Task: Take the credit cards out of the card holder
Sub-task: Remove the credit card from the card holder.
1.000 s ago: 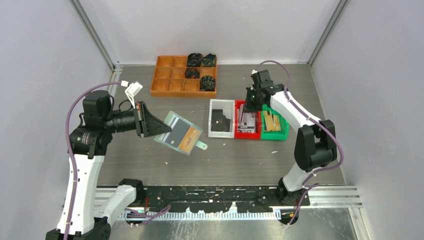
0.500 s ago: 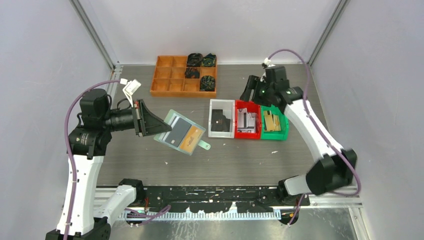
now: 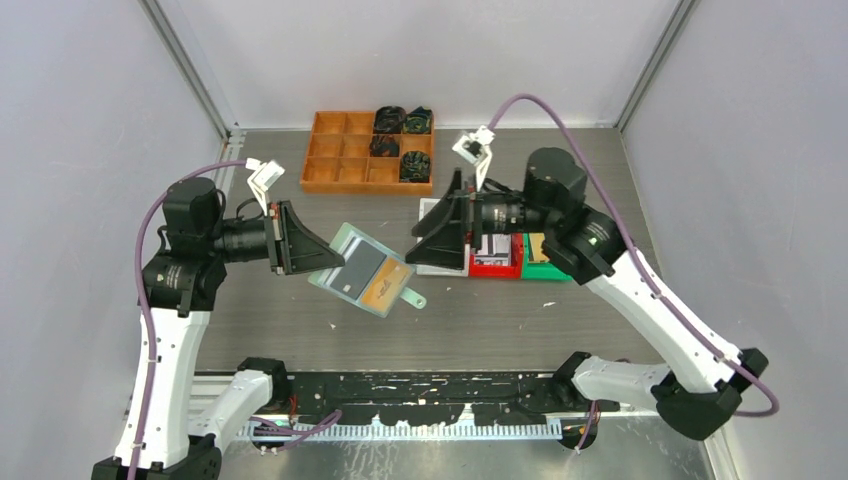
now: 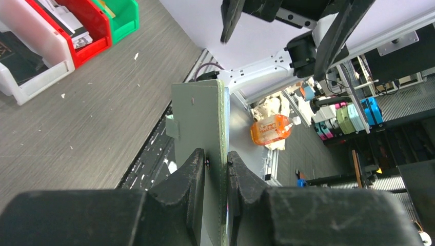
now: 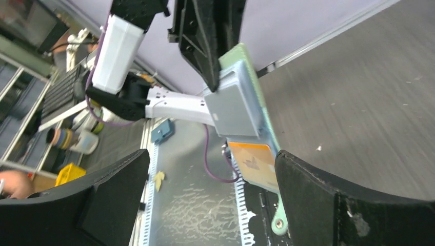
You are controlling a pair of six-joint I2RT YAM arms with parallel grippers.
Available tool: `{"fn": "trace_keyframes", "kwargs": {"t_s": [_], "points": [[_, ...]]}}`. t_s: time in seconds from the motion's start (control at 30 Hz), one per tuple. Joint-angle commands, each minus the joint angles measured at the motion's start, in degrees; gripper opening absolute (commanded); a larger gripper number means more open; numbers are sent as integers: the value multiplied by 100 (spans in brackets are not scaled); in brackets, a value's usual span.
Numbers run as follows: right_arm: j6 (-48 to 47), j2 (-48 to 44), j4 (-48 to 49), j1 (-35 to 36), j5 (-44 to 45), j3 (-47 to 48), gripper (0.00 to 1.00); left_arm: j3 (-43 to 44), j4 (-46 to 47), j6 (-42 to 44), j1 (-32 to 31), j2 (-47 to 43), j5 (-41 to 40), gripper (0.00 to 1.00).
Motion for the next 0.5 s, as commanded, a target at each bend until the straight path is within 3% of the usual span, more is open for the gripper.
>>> {"fn": "trace_keyframes", "kwargs": {"t_s": [0.0, 0.23, 0.4, 0.47], "points": [[-399, 456, -32, 506, -264, 444, 97, 17, 462, -210, 26, -119, 416, 0], [-963, 1161, -577, 997, 103, 865, 96, 15, 452, -261, 21, -205, 667, 0], [-1076, 1452, -571, 1227, 39, 1083, 91, -14, 461, -303, 24, -259, 786, 0], [-948, 1576, -487, 1301, -143, 1160, 84, -2, 461, -312, 24, -270, 807, 0]]}}
